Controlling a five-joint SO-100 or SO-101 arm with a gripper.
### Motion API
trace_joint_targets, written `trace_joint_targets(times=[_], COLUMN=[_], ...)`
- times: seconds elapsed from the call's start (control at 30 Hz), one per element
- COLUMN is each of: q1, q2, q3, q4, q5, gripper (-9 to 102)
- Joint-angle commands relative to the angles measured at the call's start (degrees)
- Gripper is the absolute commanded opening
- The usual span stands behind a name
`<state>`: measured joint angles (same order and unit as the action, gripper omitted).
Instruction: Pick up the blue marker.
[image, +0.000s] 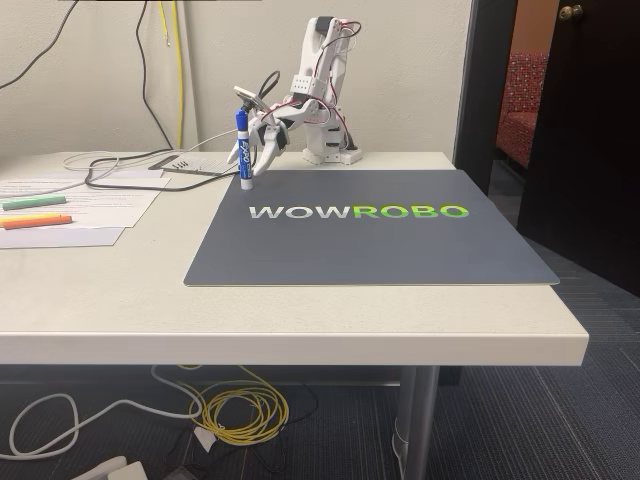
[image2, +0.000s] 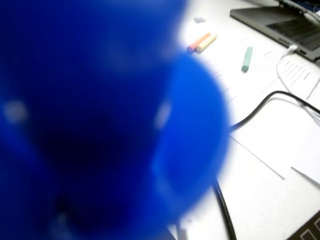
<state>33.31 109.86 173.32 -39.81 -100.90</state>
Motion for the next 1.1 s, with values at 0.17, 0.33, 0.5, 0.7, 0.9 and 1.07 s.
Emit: trace_joint_targets(times=[0.17,0.33,0.5,0.7,0.9,1.07], q1=[-0.44,-0.97,-1.23,-1.93,-2.11,-2.2], q2=[-0.09,-0.18,-0.18,-0.18,-0.18,-0.18], q3=[-1.58,-1.49,-1.93,-2.02,-2.11,-2.29], q4=[-1.32,-1.23,-0.26,0.97,1.58,1.85], q5=[0.18,0.53,1.14,2.46,2.81,3.34], gripper=[28,24,21,16,12,9])
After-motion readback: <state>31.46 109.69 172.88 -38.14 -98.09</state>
